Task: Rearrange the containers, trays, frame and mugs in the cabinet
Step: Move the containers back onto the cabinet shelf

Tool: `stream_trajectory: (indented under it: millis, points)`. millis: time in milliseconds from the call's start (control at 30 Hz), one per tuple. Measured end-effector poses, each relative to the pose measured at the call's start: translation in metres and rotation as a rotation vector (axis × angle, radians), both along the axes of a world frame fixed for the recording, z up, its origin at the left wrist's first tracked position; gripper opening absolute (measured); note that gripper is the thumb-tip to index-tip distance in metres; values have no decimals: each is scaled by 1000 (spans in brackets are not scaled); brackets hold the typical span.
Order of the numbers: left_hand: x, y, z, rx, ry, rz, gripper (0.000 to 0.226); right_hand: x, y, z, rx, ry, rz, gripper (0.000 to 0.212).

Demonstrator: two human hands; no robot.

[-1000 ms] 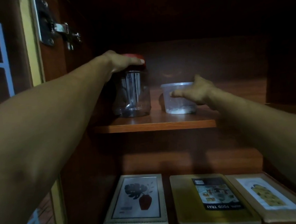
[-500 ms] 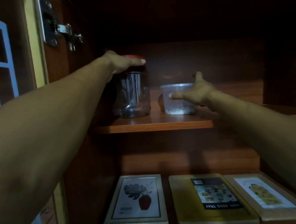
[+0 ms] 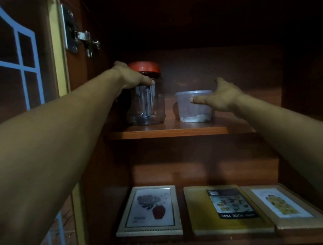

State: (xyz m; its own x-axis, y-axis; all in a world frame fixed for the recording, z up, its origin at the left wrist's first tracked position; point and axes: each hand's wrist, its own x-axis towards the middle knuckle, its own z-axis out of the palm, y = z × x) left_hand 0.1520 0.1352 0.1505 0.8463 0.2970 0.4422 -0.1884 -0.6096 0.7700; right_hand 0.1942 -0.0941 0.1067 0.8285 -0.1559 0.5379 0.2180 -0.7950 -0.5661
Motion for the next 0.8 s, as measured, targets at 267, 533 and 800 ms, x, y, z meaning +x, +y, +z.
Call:
stream_trajectory:
  millis: [267,533,800]
  points:
    - [-7,-2,-22,17,-99,-43,53,-29,3,-16,-82,-64,14,105]
    - [-23,-6,-52,121,-126,2,43,-69,9,-46,-139,-97,41,85]
    - [-59,-18,-81,208,-149,-6,43,-119,11,-71,-299,-101,27,89]
